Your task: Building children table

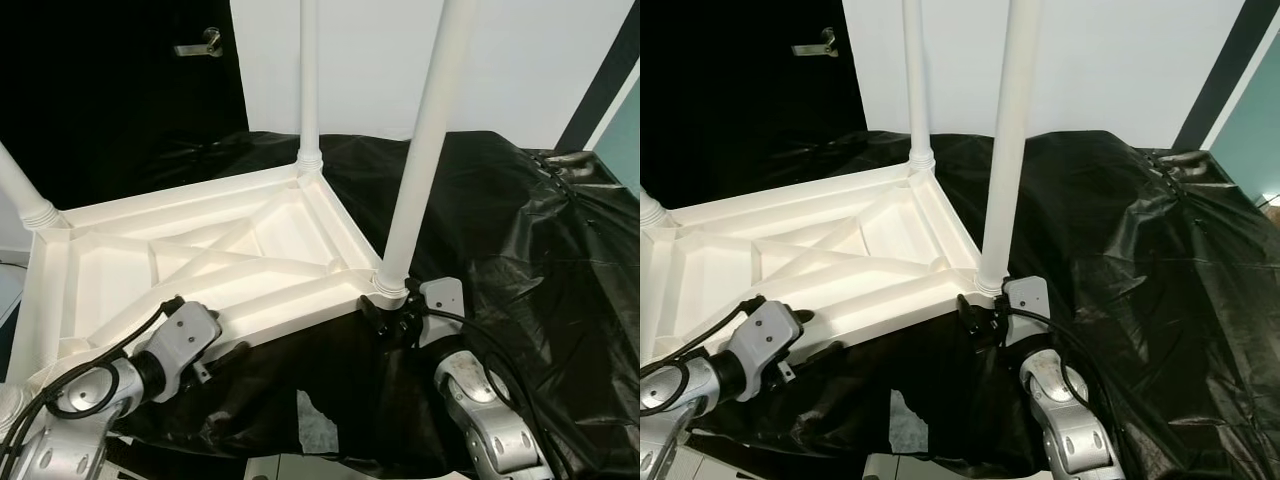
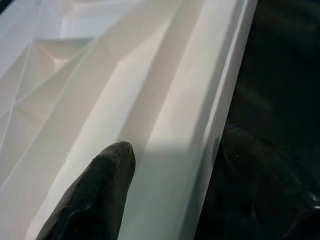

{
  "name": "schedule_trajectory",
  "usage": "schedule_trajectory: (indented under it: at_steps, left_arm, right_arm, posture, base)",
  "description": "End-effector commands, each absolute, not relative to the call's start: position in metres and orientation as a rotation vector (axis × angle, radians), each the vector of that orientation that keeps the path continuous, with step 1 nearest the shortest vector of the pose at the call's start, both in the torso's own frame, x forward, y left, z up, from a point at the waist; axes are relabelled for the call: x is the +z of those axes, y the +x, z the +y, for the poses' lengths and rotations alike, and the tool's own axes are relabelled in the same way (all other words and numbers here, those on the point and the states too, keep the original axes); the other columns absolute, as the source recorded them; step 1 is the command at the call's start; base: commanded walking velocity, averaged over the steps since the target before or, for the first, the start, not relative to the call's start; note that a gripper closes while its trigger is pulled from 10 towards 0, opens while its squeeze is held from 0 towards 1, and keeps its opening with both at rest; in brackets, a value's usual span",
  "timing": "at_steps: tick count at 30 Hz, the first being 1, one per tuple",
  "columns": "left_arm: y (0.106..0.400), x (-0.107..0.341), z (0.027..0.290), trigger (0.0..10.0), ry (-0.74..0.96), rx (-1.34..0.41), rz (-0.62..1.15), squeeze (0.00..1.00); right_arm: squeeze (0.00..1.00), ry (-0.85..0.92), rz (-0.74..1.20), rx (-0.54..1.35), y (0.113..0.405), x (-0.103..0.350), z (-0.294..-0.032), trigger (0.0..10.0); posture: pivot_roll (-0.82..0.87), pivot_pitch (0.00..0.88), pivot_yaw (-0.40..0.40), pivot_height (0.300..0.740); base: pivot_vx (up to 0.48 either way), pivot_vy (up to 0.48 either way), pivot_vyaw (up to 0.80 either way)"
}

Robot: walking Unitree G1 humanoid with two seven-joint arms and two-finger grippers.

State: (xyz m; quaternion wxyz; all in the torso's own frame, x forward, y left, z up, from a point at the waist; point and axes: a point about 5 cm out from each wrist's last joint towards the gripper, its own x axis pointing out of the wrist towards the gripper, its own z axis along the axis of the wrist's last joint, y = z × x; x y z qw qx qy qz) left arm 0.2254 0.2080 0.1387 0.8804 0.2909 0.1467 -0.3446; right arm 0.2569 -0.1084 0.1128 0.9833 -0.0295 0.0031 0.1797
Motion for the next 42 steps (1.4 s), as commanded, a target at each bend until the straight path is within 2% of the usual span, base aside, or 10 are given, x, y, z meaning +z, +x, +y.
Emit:
schedule_trajectory:
  at_steps: [1,3,5,17,29,33,34,37,38,42]
  left_arm:
    - [0.224,0.129,0.213,10.0,0.651,-0.728,0.363,0.00]
    - [0.223,0.127,0.212,10.0,0.648,-0.743,0.379,0.00]
    - [0.224,0.125,0.209,0.0,0.617,-0.774,0.391,0.00]
    - [0.252,0.127,0.185,0.0,0.649,-0.835,0.338,0.00]
    - [0.270,0.122,0.094,0.0,0.633,-1.058,0.185,0.00]
    - [0.272,0.124,0.076,1.2,0.619,-1.086,0.149,0.00]
    - [0.271,0.123,0.057,2.5,0.608,-1.123,0.120,0.00]
    - [0.271,0.123,0.051,2.7,0.607,-1.139,0.111,0.00]
    - [0.271,0.123,0.045,10.0,0.610,-1.136,0.107,0.00]
    - [0.268,0.128,0.036,10.0,0.561,-1.140,0.076,0.00]
  right_arm:
    - [0.00,-0.067,0.010,0.447,0.259,0.114,-0.092,10.0]
    - [0.00,-0.070,0.009,0.448,0.260,0.114,-0.092,10.0]
    - [0.00,-0.073,0.009,0.446,0.261,0.115,-0.093,10.0]
    - [0.00,-0.079,0.011,0.429,0.265,0.115,-0.094,10.0]
    - [0.00,-0.084,0.002,0.406,0.272,0.117,-0.093,10.0]
    - [0.00,-0.085,0.002,0.405,0.272,0.117,-0.092,10.0]
    - [0.00,-0.086,0.001,0.405,0.273,0.116,-0.091,10.0]
    - [0.00,-0.088,0.003,0.404,0.273,0.116,-0.090,10.0]
    - [0.00,-0.089,0.004,0.405,0.273,0.115,-0.089,10.0]
    - [0.00,-0.094,0.008,0.404,0.273,0.113,-0.088,10.0]
  posture:
    - [0.13,0.000,-0.024,0.740]
    - [0.13,0.000,-0.022,0.740]
    - [0.13,0.000,-0.018,0.740]
    - [0.11,0.000,-0.006,0.740]
    - [0.08,0.000,0.005,0.740]
    - [0.08,0.000,0.007,0.740]
    - [0.07,0.000,0.011,0.740]
    - [0.07,0.000,0.012,0.740]
    - [0.07,0.000,0.015,0.740]
    - [0.07,0.000,0.022,0.740]
  base:
    - [0.000,0.000,0.00]
    - [0.000,0.000,0.00]
    - [0.000,0.000,0.00]
    - [0.000,0.000,0.00]
    - [0.000,0.000,0.00]
    - [0.000,0.000,0.00]
    - [0.000,0.000,0.00]
    - [0.000,0.000,0.00]
    - [0.000,0.000,0.00]
    - [0.000,0.000,0.00]
